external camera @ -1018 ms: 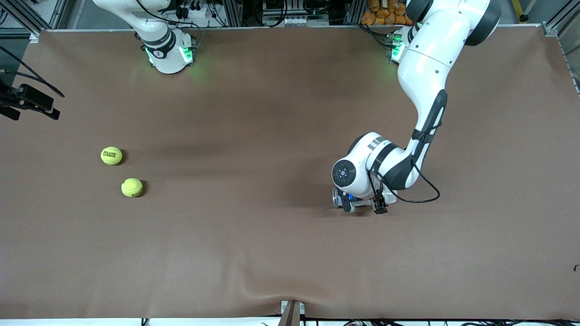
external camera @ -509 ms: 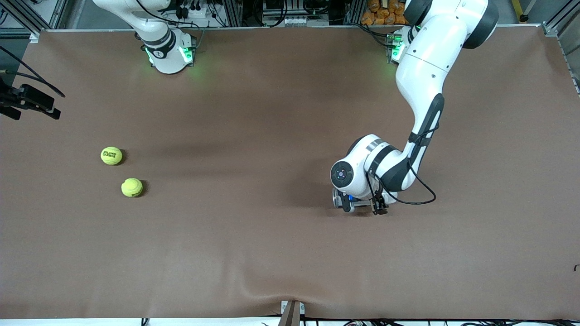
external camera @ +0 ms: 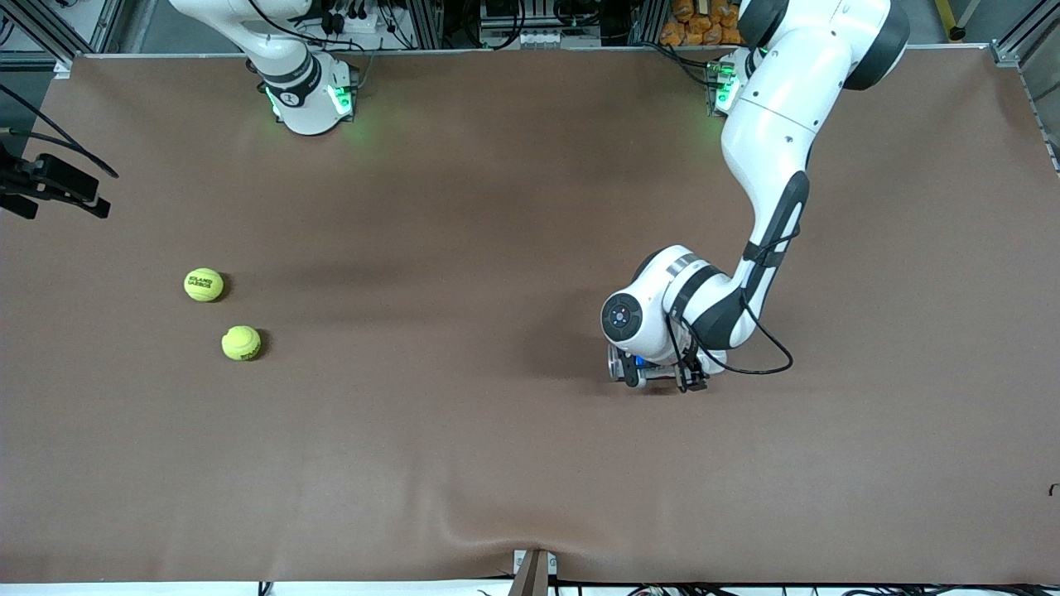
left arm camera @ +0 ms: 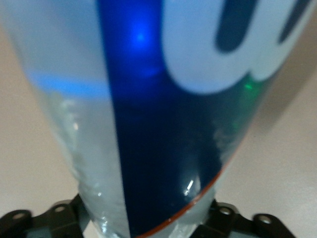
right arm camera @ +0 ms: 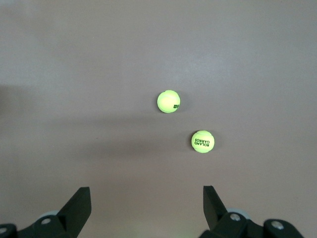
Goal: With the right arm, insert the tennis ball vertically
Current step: 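Close the left gripper on the can's base end, then lift the can and stand it upright with the left gripper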
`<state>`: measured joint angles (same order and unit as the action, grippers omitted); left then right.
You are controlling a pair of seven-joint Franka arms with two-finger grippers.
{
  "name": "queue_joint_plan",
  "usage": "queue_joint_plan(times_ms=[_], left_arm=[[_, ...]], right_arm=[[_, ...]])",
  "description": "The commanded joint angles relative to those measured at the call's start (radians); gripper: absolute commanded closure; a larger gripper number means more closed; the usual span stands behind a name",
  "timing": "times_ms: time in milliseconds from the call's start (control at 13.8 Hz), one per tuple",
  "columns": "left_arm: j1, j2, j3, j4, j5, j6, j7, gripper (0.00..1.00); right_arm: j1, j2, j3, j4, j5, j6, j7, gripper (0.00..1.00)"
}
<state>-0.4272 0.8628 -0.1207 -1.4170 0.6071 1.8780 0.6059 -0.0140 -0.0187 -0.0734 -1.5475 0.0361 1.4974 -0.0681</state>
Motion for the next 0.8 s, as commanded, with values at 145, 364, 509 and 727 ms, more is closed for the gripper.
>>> queue_joint_plan(times_ms=[145, 364, 509, 727], left_arm=[[-0.013, 0.021, 0.003, 0.021, 0.040, 0.003, 0.011, 0.30], [-0.013, 0.009, -0.005, 0.024, 0.040, 0.003, 0.012, 0.30], [-0.018, -0.013, -0.054, 0.029, 0.029, 0.003, 0.008, 0.30], [-0.002, -0.034, -0.212, 0.038, 0.025, 0.004, -0.040, 0.32]], right_arm=[[-0.020, 0.006, 0.012, 0.014, 0.005, -0.014, -0.001, 0.00], [-0.020, 0.006, 0.012, 0.014, 0.005, -0.014, -0.001, 0.00], [-0.020, 0.006, 0.012, 0.014, 0.005, -0.014, -0.001, 0.00], [-0.020, 0.006, 0.012, 0.014, 0.005, -0.013, -0.001, 0.00]])
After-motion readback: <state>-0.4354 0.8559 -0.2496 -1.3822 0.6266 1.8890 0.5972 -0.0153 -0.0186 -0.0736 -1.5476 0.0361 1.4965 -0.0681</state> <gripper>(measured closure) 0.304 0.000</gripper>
